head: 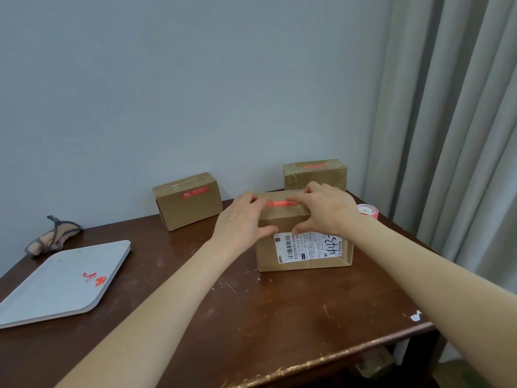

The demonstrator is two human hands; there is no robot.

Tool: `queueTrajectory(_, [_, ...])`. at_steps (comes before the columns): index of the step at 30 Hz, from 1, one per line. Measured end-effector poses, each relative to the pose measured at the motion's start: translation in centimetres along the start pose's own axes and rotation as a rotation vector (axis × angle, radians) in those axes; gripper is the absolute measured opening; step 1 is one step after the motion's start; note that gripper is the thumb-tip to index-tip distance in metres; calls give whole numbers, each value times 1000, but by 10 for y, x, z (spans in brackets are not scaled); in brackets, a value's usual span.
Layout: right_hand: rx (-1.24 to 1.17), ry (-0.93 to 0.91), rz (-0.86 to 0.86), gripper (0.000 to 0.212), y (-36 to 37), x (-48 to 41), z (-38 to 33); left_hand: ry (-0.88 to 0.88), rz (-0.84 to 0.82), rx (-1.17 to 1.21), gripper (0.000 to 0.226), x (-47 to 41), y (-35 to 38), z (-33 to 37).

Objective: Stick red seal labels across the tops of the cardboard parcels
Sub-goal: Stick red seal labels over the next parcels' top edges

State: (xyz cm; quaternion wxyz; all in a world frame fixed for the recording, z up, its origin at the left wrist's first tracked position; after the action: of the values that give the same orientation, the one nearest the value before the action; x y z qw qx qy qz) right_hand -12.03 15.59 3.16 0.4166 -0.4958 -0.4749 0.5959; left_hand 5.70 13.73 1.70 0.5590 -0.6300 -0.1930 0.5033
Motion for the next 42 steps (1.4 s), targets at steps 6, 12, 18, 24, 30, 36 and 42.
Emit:
queueTrajectory(6, [-36,12,-15,64,-2,3,-1,-17,-1,18,60,1,2,1])
queueTrajectory(12, [-69,50,1,60,-2,1,3,-57,21,0,62,0,-2,-2])
queueTrajectory(18, [-62,53,-34,91,0,-3,3,-55,-24,-18,77,-3,0,-3])
queueTrajectory(24, [10,43,-30,85,4,-6,1,-76,-80,-33,81,-6,7,-5])
queueTrajectory(30, [12,50,-33,79,4,-8,0,-76,-88,-46,78,-10,8,-5])
queueTrajectory(36, [-3,57,-17,80,5,-6,1,-69,-71,-54,77,-9,9,-6])
queueTrajectory(42, [-72,80,33,80,3,2,1,-42,44,-151,74,3,10,-6])
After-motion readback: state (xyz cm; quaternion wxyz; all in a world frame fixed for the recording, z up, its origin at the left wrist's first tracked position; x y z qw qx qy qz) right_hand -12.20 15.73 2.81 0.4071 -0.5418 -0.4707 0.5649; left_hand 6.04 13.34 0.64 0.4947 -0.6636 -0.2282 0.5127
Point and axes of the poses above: each hand's wrist, its own x-axis away from the middle knuckle, its own y-axis out of the palm, z = x × y, the point moved 2 cm from there along -x, towards the middle knuckle, and after that the axes turned 3 degrees about x, right-handed, at the moved point
